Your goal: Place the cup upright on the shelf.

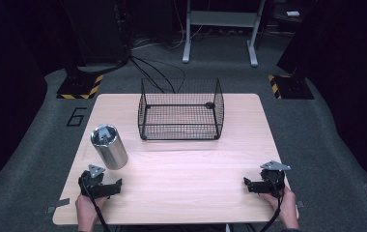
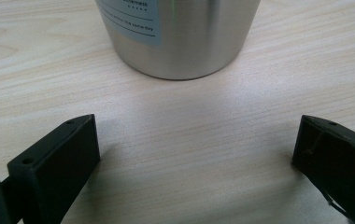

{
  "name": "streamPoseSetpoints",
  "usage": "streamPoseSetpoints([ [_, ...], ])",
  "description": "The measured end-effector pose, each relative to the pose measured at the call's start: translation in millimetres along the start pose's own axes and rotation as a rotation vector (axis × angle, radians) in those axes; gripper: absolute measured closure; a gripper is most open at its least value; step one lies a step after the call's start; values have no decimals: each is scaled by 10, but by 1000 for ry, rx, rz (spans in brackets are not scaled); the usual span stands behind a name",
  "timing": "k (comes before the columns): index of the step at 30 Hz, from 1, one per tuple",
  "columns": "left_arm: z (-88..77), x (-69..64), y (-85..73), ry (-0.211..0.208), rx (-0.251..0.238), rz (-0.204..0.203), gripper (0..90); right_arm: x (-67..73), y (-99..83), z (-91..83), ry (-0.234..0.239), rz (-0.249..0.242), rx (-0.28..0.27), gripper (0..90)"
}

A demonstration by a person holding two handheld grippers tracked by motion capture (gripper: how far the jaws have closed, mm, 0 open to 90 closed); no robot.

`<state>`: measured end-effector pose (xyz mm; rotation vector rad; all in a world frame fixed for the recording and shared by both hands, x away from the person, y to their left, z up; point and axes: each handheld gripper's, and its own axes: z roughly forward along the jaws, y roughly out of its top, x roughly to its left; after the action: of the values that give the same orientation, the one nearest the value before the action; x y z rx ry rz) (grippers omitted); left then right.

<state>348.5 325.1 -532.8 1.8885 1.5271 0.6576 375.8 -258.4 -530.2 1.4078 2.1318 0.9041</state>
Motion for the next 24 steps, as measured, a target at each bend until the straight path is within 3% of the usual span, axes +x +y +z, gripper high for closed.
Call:
streamPoseSetpoints([
  [3, 1, 1, 1, 0, 0, 2, 3, -22, 0, 1, 12, -17, -3, 0],
  [11, 1, 1, 1, -3, 1, 3, 2, -17, 20, 12, 0, 10, 6, 0],
  [24, -6, -7, 0, -9, -4, 12, 0, -44, 47, 37, -11, 12, 6, 0],
])
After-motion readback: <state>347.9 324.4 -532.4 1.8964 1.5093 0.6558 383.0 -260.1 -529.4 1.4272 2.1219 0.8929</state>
